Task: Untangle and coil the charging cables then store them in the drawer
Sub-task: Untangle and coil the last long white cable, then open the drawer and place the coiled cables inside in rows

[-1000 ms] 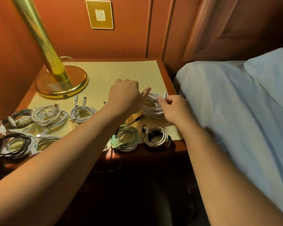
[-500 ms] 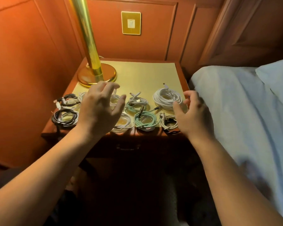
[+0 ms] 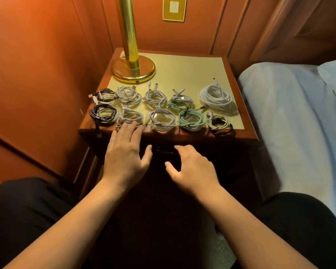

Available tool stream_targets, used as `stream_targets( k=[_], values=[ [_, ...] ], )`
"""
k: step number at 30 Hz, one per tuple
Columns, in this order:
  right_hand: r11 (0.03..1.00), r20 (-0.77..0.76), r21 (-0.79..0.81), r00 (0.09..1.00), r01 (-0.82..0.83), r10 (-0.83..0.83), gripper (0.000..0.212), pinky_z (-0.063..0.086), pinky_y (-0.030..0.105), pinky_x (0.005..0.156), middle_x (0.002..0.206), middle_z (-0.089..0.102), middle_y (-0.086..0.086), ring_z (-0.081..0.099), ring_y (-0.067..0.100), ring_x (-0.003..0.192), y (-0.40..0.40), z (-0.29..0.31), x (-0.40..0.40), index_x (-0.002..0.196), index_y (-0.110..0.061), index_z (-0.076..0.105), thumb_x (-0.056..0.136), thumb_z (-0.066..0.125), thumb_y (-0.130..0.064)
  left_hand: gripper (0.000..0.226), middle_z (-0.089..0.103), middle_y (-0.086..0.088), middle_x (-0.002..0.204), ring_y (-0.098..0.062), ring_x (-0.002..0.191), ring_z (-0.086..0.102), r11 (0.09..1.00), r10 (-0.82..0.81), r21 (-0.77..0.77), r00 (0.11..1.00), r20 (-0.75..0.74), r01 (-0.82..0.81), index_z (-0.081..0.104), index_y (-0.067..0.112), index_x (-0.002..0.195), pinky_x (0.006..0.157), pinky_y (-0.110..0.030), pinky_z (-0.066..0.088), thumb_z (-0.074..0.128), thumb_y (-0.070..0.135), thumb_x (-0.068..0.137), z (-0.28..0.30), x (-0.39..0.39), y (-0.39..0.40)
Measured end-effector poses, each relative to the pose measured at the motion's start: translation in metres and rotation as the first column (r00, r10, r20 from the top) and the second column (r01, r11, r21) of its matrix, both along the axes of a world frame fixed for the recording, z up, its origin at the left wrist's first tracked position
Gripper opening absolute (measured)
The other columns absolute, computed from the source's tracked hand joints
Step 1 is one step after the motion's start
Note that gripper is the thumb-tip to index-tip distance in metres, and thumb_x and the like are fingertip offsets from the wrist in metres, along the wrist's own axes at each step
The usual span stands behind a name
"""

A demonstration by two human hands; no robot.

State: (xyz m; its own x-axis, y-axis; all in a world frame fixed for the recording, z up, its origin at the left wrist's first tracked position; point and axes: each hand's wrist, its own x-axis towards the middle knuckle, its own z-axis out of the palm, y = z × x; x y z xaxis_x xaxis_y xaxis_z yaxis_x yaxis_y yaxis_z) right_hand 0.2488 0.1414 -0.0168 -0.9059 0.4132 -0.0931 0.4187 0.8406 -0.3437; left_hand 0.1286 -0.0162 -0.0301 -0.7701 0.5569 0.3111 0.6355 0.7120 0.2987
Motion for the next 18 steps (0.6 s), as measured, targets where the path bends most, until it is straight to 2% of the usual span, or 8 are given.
stream_targets(
  k=[3, 8, 15, 18],
  values=[
    [0.996, 0.164, 0.07, 0.985, -0.061, 0.049, 0.067, 0.053, 0.041, 0.088, 0.146, 0.049, 0.005, 0.061, 0.031, 0.123, -0.008, -0.027, -0.017, 0.151, -0.018, 0.041, 0.099, 0.053, -0.059, 0.068, 0.04, -0.01, 0.161, -0.029, 0.153, 0.027, 1.0, -0.011, -0.017, 1.0, -0.029, 0.01, 0.044, 0.013, 0.153, 0.126, -0.051, 0.017, 0.062, 0.041, 0.094, -0.005, 0.002, 0.004],
    [0.995, 0.336, 0.059, 0.94, -0.078, 0.054, 0.061, 0.053, 0.041, 0.09, 0.137, 0.058, 0.011, 0.062, 0.032, 0.118, -0.01, -0.054, -0.035, 0.145, -0.018, 0.053, 0.097, 0.059, -0.056, 0.073, 0.035, -0.01, 0.164, -0.029, 0.156, 0.022, 0.998, -0.04, -0.053, 0.999, -0.036, 0.038, 0.036, 0.014, 0.158, 0.126, -0.053, 0.019, 0.051, 0.046, 0.094, -0.013, 0.004, 0.004],
    [0.998, 0.352, 0.058, 0.936, -0.039, 0.016, 0.063, 0.052, 0.036, 0.082, 0.13, 0.061, 0.01, 0.065, 0.031, 0.114, -0.011, -0.061, -0.047, 0.141, -0.016, 0.052, 0.096, 0.059, -0.06, 0.075, 0.027, -0.011, 0.167, -0.03, 0.157, 0.019, 0.989, -0.061, -0.135, 0.997, -0.05, 0.054, 0.033, 0.012, 0.159, 0.126, -0.053, 0.018, 0.05, 0.047, 0.095, -0.022, 0.0, 0.0],
    [1.0, 0.305, 0.027, 0.952, 0.006, -0.013, 0.066, 0.05, 0.035, 0.077, 0.131, 0.059, 0.009, 0.066, 0.031, 0.113, -0.015, -0.062, -0.044, 0.143, -0.018, 0.048, 0.093, 0.064, -0.059, 0.078, 0.023, -0.012, 0.169, -0.031, 0.157, 0.015, 0.982, -0.06, -0.181, 0.997, -0.056, 0.049, 0.029, 0.011, 0.16, 0.126, -0.053, 0.018, 0.05, 0.048, 0.095, -0.024, 0.0, 0.001]
  ],
)
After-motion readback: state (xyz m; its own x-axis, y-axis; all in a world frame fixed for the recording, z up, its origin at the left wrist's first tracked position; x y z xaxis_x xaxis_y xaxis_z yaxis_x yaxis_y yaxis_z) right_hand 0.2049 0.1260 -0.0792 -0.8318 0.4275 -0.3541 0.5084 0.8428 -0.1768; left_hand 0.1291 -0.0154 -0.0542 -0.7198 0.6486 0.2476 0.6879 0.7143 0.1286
